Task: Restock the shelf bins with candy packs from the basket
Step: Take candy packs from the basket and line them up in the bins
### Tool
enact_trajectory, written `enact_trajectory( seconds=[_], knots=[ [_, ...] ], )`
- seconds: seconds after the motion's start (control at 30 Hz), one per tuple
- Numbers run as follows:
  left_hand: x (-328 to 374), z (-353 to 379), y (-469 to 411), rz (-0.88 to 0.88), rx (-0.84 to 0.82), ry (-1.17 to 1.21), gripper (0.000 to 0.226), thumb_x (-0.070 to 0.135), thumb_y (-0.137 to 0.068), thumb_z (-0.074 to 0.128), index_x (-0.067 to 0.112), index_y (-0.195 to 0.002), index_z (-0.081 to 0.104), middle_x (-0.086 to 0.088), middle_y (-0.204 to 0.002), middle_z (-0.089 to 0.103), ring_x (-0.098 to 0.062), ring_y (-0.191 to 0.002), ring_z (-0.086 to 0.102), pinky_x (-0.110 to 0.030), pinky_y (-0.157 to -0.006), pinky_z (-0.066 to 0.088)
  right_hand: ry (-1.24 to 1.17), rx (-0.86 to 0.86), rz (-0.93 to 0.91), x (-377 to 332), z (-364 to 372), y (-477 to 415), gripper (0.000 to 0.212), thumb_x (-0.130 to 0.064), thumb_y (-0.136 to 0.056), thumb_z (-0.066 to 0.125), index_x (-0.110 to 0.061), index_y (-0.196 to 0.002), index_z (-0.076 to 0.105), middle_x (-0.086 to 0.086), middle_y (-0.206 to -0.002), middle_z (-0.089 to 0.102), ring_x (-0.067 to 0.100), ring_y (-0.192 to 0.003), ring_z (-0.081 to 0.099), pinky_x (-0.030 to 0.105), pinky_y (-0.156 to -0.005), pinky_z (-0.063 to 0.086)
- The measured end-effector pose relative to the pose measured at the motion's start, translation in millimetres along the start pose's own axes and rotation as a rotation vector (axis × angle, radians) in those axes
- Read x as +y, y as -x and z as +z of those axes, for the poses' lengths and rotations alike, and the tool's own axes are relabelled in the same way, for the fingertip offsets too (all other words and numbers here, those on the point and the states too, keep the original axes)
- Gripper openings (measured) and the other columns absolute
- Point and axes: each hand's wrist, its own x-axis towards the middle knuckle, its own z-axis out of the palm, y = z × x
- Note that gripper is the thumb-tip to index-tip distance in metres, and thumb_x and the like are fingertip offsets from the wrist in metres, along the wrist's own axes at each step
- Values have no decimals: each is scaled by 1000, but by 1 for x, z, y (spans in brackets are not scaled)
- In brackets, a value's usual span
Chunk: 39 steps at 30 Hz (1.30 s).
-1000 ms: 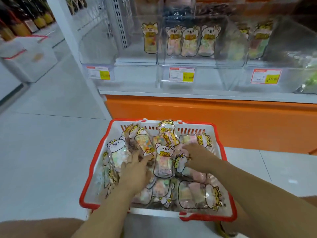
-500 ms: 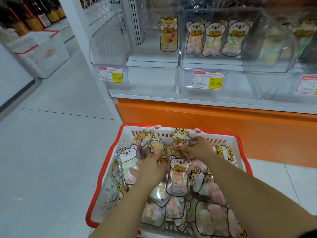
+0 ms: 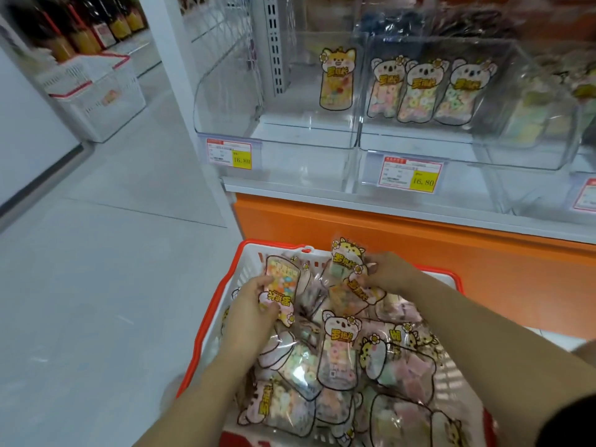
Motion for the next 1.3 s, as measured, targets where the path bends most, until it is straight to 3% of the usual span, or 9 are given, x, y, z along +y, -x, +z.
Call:
enact_trajectory(
  seconds=[0.13,0.3,0.4,0.53,0.9,1.0,1.1,1.2,1.3],
  knots=[
    [4,-22,13,39,-46,68,57,2,-92,64,35,-135,45,15,-116,58,9,-91,63,-10,-69,50,167,130,118,-10,-5,18,68,-20,-80,81,-1,-138,51,15,-116,66,21,-88,64,28,-73,54],
    [7,-49,25,16,26,187,66,10,-88,73,30,-143,42,3,-125,63,-18,-107,67,-24,-76,52,163,219,1,-28,-21,58,23,-13,-80,79,-10,-101,71,2,-76,65,10,-57,54,19,-46,39],
    [19,-64,29,9,67,243,44,8,-87,74,20,-126,58,-9,-121,70,-20,-92,71,-24,-69,52,54,193,-217,-48,-29,92,14,-14,-84,75,-9,-76,65,-1,-70,60,12,-58,53,25,-57,42],
    [61,-83,41,97,94,296,15,9,-87,76,20,-94,68,-2,-99,73,-14,-78,67,-20,-64,47,-127,62,-518,-75,-43,148,9,-27,-87,75,-20,-92,74,-8,-80,72,3,-68,63,24,-68,53],
    [153,-62,63,292,-450,83,4,26,-93,70,24,-95,74,22,-59,60,4,-56,53,-15,-56,39,-292,-56,-511,-77,-61,189,17,-22,-83,79,-13,-95,71,-11,-60,60,0,-55,52,14,-58,38],
    [160,-51,54,147,-493,203,17,25,-87,77,18,-103,74,13,-75,71,-5,-71,63,-21,-68,50,-389,1,-467,-61,-60,183,9,-18,-82,79,-16,-88,73,-13,-61,63,-2,-56,54,14,-59,39],
    [171,-45,42,-19,-590,655,31,20,-84,71,9,-113,73,-13,-111,74,-27,-99,70,-45,-98,54,-543,141,-421,-51,-69,172,12,-23,-77,82,-17,-83,73,-9,-73,71,1,-68,61,22,-69,43],
    [188,-35,37,-40,-617,1138,29,26,-86,59,7,-100,77,-19,-106,74,-29,-89,75,-46,-84,60,-857,293,-354,-46,-78,158,23,-23,-73,85,-12,-87,71,11,-89,73,19,-83,65,38,-83,48],
    [189,-12,48,-40,-702,935,37,30,-93,60,8,-123,65,-15,-120,71,-30,-103,72,-50,-85,60,-928,427,-333,-45,-77,151,38,-38,-64,89,-14,-87,72,8,-90,72,19,-88,62,32,-76,46]
  ],
)
